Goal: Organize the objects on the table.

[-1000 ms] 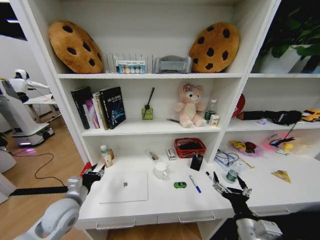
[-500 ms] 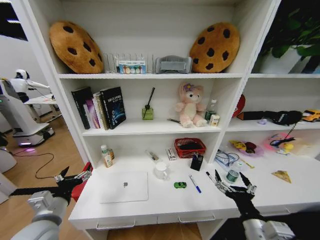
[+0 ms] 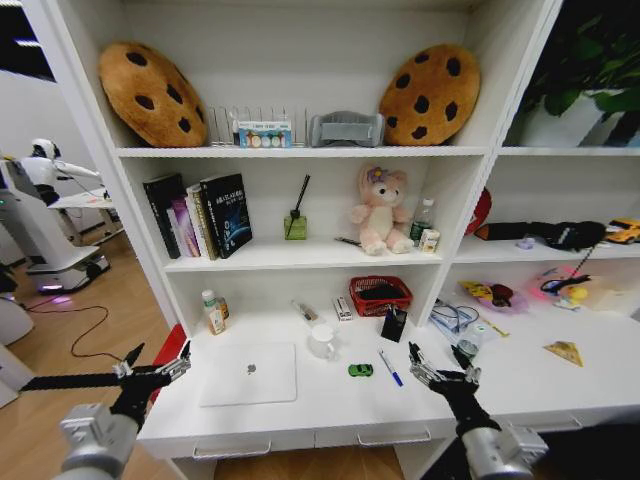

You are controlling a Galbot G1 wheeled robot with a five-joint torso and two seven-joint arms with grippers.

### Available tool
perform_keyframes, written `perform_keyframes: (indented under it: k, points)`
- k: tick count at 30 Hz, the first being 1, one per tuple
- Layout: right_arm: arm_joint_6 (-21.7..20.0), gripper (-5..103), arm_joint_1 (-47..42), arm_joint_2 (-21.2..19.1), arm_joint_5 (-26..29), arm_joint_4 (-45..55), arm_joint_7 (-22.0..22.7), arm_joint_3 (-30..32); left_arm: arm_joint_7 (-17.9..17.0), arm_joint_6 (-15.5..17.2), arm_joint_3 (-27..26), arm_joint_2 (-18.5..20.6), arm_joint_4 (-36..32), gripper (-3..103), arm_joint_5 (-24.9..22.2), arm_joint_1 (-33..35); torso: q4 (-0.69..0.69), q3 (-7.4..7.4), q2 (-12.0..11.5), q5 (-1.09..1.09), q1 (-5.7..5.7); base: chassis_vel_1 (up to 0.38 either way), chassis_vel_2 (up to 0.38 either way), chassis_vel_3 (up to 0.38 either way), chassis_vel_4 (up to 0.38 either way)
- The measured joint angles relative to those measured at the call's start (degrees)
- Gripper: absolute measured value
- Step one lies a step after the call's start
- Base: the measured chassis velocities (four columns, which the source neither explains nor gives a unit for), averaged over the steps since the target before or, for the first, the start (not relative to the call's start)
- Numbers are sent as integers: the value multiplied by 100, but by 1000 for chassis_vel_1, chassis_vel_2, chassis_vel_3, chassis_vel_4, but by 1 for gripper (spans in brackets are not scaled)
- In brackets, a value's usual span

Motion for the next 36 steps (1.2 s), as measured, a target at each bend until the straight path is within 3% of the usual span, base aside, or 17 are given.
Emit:
perform_keyframes:
  k: [7, 10, 12, 13, 15, 16, 17, 18, 20, 21, 23, 24, 25, 26, 27, 30, 36]
  points:
    - [10, 100, -115, -7, -38, 104, -45, 17, -23, 98, 43, 10, 9, 100, -6, -85, 2, 0, 0, 0, 0, 0, 0, 0, 0]
    - [181, 100, -75, -122, 224, -260, -936, 131, -26, 100, 47, 14, 14, 100, -6, -89, 1, 0, 0, 0, 0, 0, 0, 0, 0]
    - [217, 100, -10, -226, 355, -395, -1182, 164, -26, 100, 48, 15, 15, 100, -6, -90, 0, 0, 0, 1, 0, 0, 0, 0, 0]
    - [467, 100, 217, -565, 619, -747, -1747, 189, -27, 100, 50, 17, 15, 100, -6, -90, 0, 0, 0, 1, 0, 0, 0, 0, 0]
    - [664, 100, 343, -715, 692, -935, -1999, 196, -28, 100, 49, 17, 17, 100, -6, -91, 1, 0, 0, 1, 0, 0, 0, 0, 0]
    - [1190, 100, 734, -1125, 796, -1506, -2727, 223, -28, 100, 51, 17, 18, 100, -6, -91, 2, 0, 0, 5, 0, 0, 0, 0, 0]
    - [1190, 100, 734, -1125, 796, -1506, -2727, 223, -28, 100, 51, 17, 18, 100, -6, -91, 2, 0, 0, 5, 0, 0, 0, 0, 0]
    - [1416, 100, 1159, -1510, 906, -1997, -3419, 295, -30, 101, 51, 18, 19, 100, -6, -91, 5, 1, -1, 4, 0, 0, 0, 0, 0]
    - [1410, 100, 1633, -1933, 1244, -2526, -4198, 278, -30, 101, 52, 19, 20, 100, -7, -93, 3, 1, 0, 2, 1, 0, 0, 0, 0]
    - [1410, 100, 1633, -1933, 1244, -2526, -4198, 278, -30, 101, 52, 19, 20, 100, -7, -93, 3, 1, 0, 2, 1, 0, 0, 0, 0]
    - [1274, 95, 2108, -2363, 1565, -3120, -5292, 193, -31, 101, 54, 20, 21, 100, -8, -94, 3, 1, -1, 2, 2, 0, 0, 0, 0]
    - [1256, 95, 2241, -2464, 1566, -3293, -5635, 169, -30, 100, 54, 20, 22, 100, -9, -94, 3, 1, -1, 2, 2, 0, 0, 0, 0]
    - [1256, 95, 2241, -2464, 1566, -3293, -5635, 169, -30, 100, 54, 20, 22, 100, -9, -94, 3, 1, -1, 2, 2, 0, 0, 0, 0]
    - [1213, 91, 2479, -2680, 1496, -3689, -6347, 136, -31, 101, 54, 20, 22, 100, -10, -95, 5, 1, -1, 0, 1, 0, 0, 0, 0]
    - [1213, 91, 2479, -2680, 1496, -3689, -6347, 136, -31, 101, 54, 20, 22, 100, -10, -95, 5, 1, -1, 0, 1, 0, 0, 0, 0]
    - [1180, 86, 2684, -2865, 1322, -4350, -7053, -40, -32, 100, 54, 21, 24, 100, -11, -95, 0, 1, -1, 3, 1, 0, 0, 0, 0]
    - [1226, 86, 3043, -3001, 741, -5083, -7341, -374, -33, 100, 55, 23, 24, 100, -13, -95, 1, 0, -1, 2, 1, 0, 0, 0, 0]
